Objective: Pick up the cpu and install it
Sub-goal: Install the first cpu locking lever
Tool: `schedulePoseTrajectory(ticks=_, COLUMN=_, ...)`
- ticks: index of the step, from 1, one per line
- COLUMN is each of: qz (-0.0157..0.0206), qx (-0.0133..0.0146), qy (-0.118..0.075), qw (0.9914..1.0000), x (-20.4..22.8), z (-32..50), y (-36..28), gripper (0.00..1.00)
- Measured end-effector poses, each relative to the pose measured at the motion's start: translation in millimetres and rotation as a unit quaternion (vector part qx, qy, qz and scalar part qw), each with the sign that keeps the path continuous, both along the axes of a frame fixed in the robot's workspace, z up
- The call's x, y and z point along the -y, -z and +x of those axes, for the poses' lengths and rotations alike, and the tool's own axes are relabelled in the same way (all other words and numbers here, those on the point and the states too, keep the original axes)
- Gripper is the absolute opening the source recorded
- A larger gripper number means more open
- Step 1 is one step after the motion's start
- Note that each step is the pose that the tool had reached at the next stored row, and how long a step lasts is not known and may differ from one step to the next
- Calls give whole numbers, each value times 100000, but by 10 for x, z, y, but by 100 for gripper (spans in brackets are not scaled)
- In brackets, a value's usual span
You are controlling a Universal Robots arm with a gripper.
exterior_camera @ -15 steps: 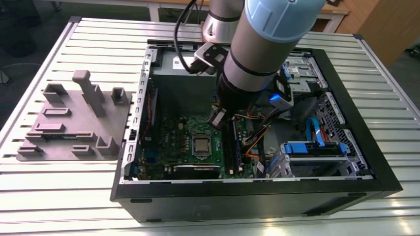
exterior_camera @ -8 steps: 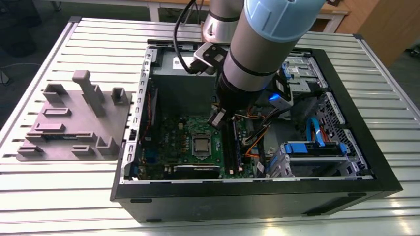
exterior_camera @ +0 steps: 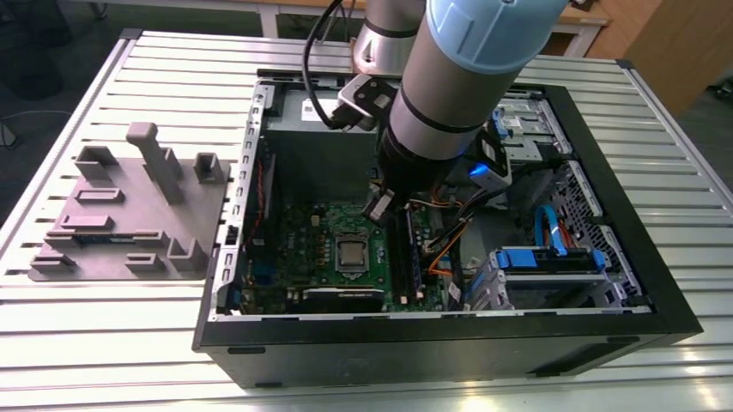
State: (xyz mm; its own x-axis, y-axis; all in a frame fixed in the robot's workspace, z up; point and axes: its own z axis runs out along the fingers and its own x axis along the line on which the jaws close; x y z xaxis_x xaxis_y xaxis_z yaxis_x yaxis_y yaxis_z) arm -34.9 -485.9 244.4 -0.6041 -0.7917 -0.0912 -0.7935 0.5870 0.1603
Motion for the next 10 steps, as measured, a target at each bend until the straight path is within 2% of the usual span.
schedulePoseTrajectory(ticks=4, qz=-1, qx=-3, qy=-274, qw=100000, x=1, z=-1, y=0, gripper=10)
schedulePoseTrajectory(ticks=7, qz=-4, qx=1, qy=-1972, qw=99981, x=1, z=-5, y=0, gripper=10)
schedulePoseTrajectory(ticks=10, qz=-8, qx=133, qy=-3528, qw=99938, x=5, z=-4, y=1, gripper=10)
